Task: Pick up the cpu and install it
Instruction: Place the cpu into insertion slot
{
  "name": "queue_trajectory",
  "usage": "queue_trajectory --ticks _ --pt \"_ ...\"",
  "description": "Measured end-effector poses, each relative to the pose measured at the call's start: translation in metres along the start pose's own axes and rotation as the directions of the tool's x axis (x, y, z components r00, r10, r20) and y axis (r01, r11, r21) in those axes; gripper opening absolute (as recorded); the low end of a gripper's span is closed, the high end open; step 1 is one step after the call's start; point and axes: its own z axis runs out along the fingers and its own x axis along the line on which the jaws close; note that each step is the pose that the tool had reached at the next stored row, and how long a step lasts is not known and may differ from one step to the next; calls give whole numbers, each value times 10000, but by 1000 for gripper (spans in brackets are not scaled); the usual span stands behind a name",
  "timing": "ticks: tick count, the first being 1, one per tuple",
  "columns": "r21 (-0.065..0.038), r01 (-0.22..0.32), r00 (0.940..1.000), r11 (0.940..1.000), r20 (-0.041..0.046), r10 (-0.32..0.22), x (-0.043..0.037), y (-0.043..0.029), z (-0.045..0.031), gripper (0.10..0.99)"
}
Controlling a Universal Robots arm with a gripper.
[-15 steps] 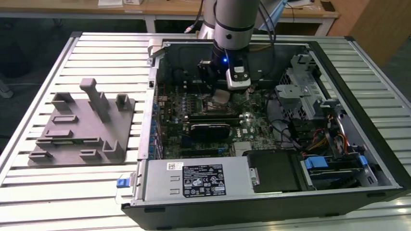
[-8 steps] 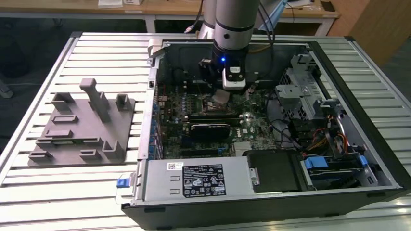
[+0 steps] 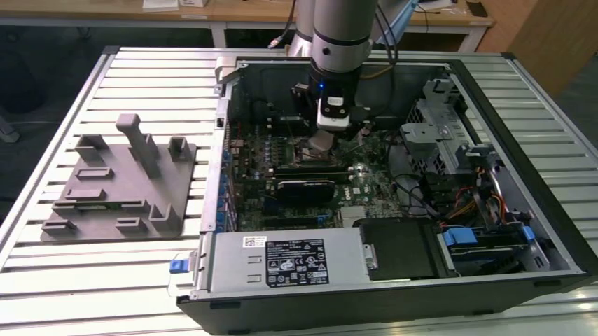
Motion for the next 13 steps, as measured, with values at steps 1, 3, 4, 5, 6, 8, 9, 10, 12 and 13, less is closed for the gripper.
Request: queue_trajectory --ticks 1,3,4,5,6,8,9,10,12,13 --pt "-2 -162 9999 9999 6 162 0 0 0 541" --pt "-8 -503 9987 9987 17 503 0 0 1 541" --pt "-11 -682 9977 9977 24 682 0 0 1 541" --pt "-14 -855 9963 9963 29 855 0 0 2 541" --pt "-18 -1048 9945 9945 36 1048 0 0 2 541" --pt "-23 -1402 9901 9901 48 1402 0 0 3 541" --pt "-26 -1579 9874 9874 54 1580 0 0 4 541" --pt "-31 -1753 9845 9845 60 1754 0 0 5 541" --pt "-38 -2101 9776 9777 71 2102 0 0 6 541" --pt "-42 -2280 9736 9737 77 2280 0 0 7 541"
